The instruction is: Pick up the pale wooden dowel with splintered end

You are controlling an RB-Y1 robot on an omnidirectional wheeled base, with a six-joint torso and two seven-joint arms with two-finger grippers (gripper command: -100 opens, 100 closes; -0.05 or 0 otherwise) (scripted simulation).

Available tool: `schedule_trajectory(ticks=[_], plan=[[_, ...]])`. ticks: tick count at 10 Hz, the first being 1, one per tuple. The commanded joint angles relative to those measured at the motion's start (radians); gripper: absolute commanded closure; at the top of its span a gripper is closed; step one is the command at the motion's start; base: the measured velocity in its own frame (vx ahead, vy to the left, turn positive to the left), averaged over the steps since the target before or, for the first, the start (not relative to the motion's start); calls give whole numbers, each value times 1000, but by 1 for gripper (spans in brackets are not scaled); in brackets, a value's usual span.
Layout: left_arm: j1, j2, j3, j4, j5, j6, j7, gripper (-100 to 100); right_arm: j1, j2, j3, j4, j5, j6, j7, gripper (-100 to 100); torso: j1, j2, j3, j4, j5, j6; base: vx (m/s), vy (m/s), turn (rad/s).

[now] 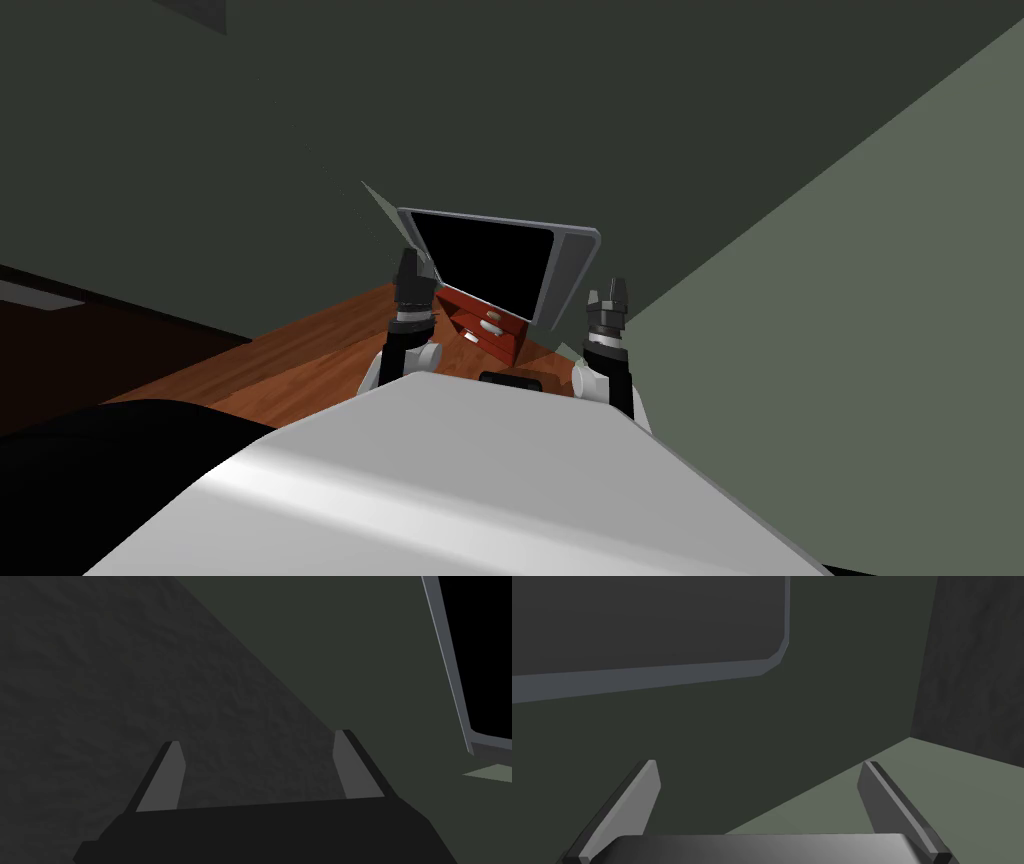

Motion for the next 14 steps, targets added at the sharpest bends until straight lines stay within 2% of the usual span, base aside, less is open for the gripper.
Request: schedule_trajectory(ticks=[1,6,7,8,9,13,14], plan=[[-3,34,-4,8,0,16,1,-100,0,0,0,0,0,0,0,0,0,0,0,0,0,0,-2,21,-14],[-29,122,-33,70,4,136,5,-100,0,0,0,0,0,0,0,0,6,-1,0,0,1,0,5,74,-36],[-29,122,-33,70,4,147,5,-100,0,0,0,0,0,0,0,0,6,-1,0,0,2,0,-1,69,-14],[-36,133,-41,88,6,185,7,-100,0,0,0,0,0,0,0,0,5,0,0,0,1,0,-18,83,-35],[-36,133,-41,88,6,185,7,-100,0,0,0,0,0,0,0,0,6,1,0,0,1,0,-8,61,-23],[-60,158,-71,146,11,308,10,-100,0,0,0,0,0,0,0,0,6,0,0,0,2,0,1,87,-38],[-60,158,-71,146,11,314,10,-100,0,0,0,0,0,0,0,0,5,0,0,0,1,0,-1,61,-20]])
